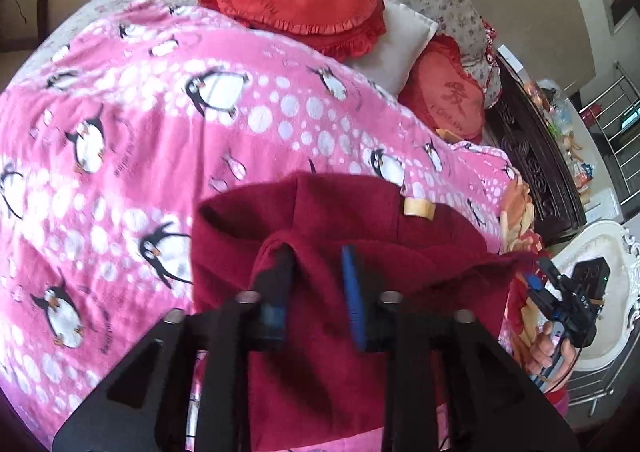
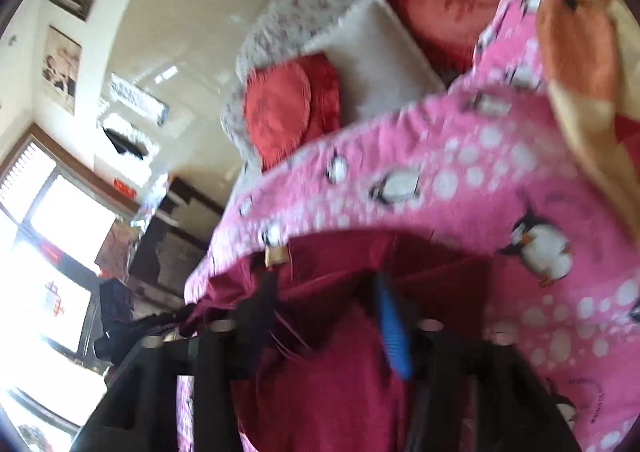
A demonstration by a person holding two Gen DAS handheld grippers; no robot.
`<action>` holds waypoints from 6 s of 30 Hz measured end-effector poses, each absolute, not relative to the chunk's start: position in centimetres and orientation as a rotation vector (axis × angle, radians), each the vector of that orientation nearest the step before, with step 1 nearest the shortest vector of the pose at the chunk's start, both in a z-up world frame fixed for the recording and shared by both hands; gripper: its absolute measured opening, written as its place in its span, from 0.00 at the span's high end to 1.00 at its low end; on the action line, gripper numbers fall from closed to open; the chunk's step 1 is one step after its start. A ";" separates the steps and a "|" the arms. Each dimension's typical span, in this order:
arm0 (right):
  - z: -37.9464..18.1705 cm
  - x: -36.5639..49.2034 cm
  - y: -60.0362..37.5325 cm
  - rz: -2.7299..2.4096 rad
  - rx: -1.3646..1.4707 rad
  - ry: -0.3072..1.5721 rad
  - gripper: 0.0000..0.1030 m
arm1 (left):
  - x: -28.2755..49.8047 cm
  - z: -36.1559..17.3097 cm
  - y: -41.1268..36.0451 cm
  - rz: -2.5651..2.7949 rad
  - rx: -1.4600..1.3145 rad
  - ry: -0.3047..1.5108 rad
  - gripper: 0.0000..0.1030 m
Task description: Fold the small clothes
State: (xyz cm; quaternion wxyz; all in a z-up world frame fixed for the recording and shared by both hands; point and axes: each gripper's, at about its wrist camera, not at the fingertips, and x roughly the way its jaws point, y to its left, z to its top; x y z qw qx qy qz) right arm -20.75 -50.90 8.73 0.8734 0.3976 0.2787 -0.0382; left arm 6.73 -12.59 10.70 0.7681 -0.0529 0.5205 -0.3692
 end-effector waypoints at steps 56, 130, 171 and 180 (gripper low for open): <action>9.1 -13.0 -38.8 -0.172 0.318 0.781 0.62 | 4.0 7.3 -12.8 -0.510 0.118 0.942 0.21; 5.8 4.6 -22.3 0.051 0.190 0.992 0.52 | -2.0 1.0 -6.0 -0.568 0.010 1.069 0.20; 4.2 5.5 -18.7 -0.101 -0.054 1.040 0.29 | -6.6 -1.2 -3.5 -0.598 -0.093 0.881 0.13; 2.5 7.0 -17.0 -0.166 -0.160 1.098 0.10 | -6.1 -0.9 -2.8 -0.619 -0.156 0.874 0.13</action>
